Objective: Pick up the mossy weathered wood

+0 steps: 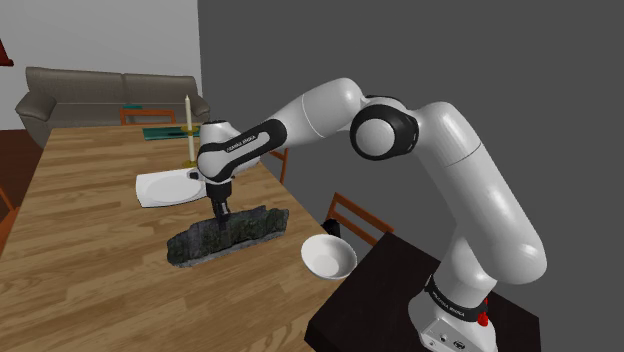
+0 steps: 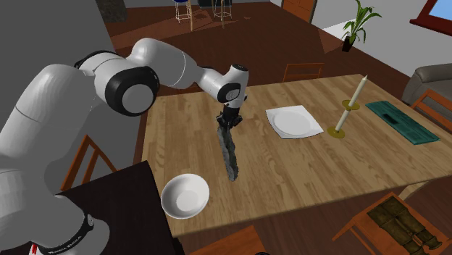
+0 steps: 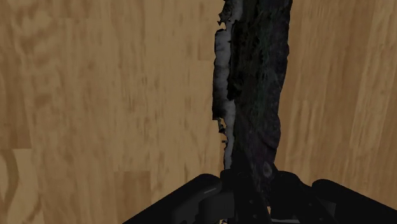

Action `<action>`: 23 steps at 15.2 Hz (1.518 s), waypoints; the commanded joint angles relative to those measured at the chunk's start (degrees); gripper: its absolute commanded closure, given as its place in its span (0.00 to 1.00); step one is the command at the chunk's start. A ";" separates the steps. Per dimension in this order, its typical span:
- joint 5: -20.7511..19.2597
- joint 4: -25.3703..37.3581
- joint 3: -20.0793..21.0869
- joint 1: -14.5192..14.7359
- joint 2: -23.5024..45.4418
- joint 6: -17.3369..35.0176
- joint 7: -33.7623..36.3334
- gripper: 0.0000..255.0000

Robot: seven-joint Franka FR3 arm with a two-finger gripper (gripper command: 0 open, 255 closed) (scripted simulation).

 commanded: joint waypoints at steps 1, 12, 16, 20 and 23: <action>0.00 0.01 0.00 0.00 0.02 0.01 0.00 1.00; -0.06 -0.45 -0.04 -0.03 -3.01 -2.56 0.20 1.00; -0.11 -0.28 -0.06 -0.04 -4.80 -4.51 0.37 1.00; -0.17 0.08 -0.08 -0.05 -6.48 -6.54 0.55 1.00; -0.18 0.26 -0.09 -0.05 -6.92 -7.16 0.60 1.00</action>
